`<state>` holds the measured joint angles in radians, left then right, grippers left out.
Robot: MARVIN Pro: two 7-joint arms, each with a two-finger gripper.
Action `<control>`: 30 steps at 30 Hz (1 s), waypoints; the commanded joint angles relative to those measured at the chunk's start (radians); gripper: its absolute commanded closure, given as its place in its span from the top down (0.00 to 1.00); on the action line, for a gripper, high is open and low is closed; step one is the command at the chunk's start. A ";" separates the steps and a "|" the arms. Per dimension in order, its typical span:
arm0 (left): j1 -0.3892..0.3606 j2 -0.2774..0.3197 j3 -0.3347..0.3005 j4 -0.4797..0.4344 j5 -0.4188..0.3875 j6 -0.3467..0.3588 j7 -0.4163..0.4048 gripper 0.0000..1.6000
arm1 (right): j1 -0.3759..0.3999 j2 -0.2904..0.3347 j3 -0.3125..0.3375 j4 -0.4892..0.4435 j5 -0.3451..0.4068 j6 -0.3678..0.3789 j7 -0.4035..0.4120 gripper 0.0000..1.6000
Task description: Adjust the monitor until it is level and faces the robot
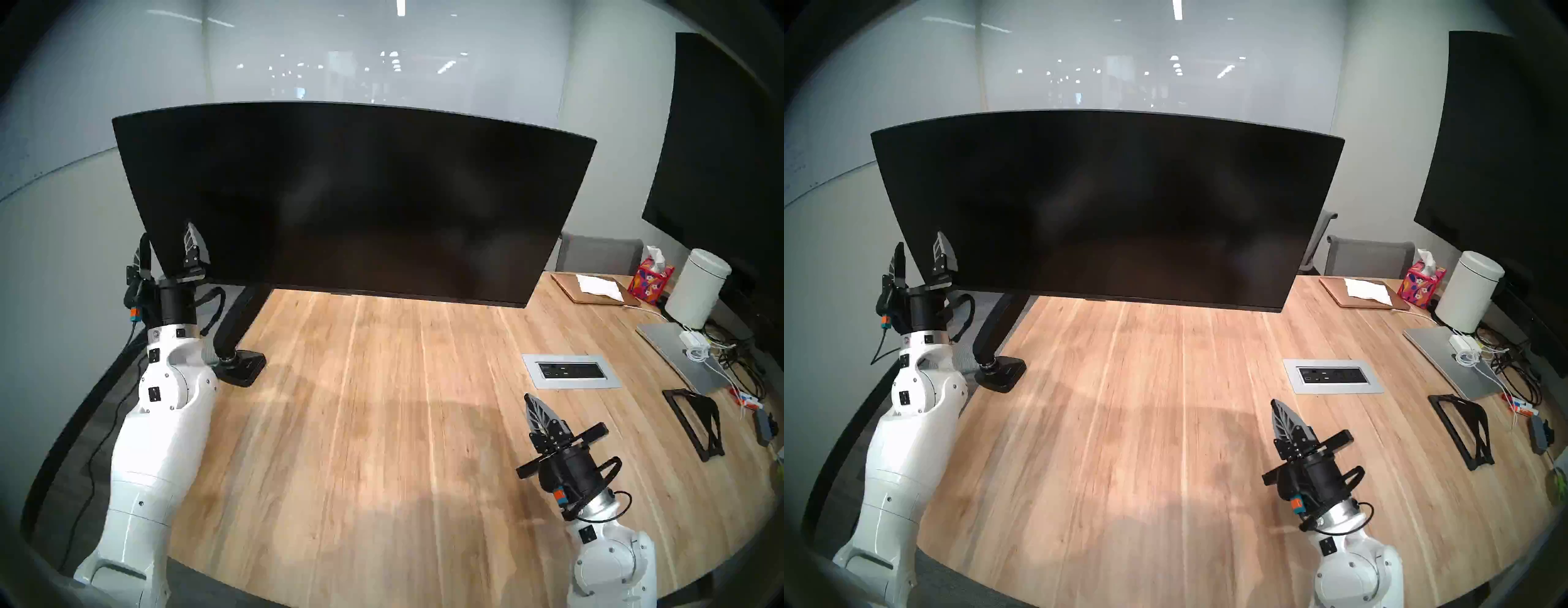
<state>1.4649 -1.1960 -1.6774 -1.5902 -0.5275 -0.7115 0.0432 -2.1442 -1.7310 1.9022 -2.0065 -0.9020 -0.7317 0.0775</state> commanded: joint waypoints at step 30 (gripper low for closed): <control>-0.029 -0.055 0.019 -0.060 0.077 0.057 0.110 1.00 | -0.021 -0.010 -0.003 -0.035 0.020 -0.008 0.004 0.00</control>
<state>1.4551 -1.2542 -1.6740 -1.6139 -0.4046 -0.6317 0.1897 -2.1760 -1.7400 1.8976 -2.0264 -0.8852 -0.7416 0.0868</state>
